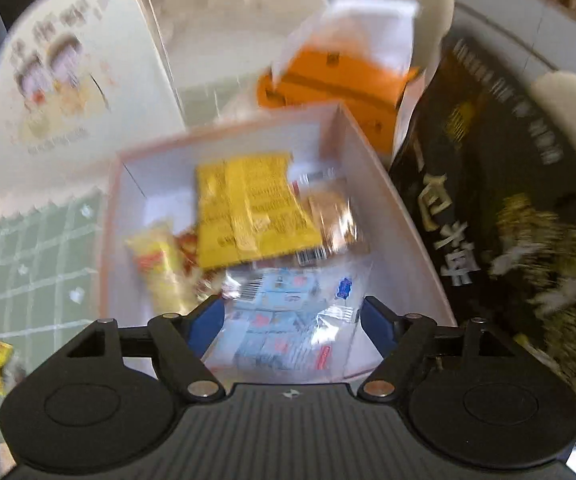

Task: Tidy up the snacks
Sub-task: 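Move the left gripper to the orange ball-candy bag while the right approaches the brown stick packet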

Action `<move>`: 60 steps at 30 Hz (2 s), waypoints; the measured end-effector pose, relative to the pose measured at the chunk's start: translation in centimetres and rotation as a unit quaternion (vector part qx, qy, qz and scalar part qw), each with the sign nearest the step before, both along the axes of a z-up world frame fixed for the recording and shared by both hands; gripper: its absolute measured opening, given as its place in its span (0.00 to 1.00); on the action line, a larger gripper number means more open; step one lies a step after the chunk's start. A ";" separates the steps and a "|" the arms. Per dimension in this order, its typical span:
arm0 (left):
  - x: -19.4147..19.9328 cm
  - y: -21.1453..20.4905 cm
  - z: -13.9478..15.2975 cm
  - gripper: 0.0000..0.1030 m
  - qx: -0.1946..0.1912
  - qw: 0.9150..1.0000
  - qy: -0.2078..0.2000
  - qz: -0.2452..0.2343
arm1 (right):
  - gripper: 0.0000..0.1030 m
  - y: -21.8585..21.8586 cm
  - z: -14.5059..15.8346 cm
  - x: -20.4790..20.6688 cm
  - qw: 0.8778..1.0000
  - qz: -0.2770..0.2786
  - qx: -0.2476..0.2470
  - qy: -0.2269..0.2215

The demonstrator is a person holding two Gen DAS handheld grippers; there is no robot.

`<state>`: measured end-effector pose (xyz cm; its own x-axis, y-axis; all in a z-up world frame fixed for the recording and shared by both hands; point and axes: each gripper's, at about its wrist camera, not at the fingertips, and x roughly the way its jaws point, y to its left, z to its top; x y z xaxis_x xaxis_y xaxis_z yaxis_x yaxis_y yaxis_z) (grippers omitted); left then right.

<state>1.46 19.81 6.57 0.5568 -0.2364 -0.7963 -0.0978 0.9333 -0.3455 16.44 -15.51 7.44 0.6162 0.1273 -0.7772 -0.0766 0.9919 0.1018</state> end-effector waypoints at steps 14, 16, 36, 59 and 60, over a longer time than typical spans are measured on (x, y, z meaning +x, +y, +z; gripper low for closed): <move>-3.6 -5.9 -3.3 0.28 -0.041 0.999 -0.018 0.002 | 0.79 7.0 -3.0 -12.7 0.982 0.187 -0.015 -0.013; -3.9 -6.4 -3.1 0.28 -0.045 0.999 -0.011 0.008 | 0.79 7.4 -4.0 -13.8 0.979 0.202 -0.025 -0.009; -0.4 -4.5 -1.5 0.29 -0.078 0.980 0.023 0.182 | 0.83 2.5 -7.5 -18.5 0.985 0.166 -0.055 -0.014; 6.3 0.4 -0.4 0.33 0.095 0.987 -0.023 0.124 | 0.84 5.4 -4.4 -18.3 0.975 0.210 -0.050 -0.054; 6.7 0.6 -1.0 0.33 0.098 0.989 -0.017 0.109 | 0.84 5.8 -4.0 -18.2 0.974 0.215 -0.048 -0.057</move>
<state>8.19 20.37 5.61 0.6054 0.0491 -0.7944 -0.2955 0.9406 -0.1671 -1.73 -9.71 3.43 0.6050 0.3235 -0.7275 -0.4925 0.8700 -0.0226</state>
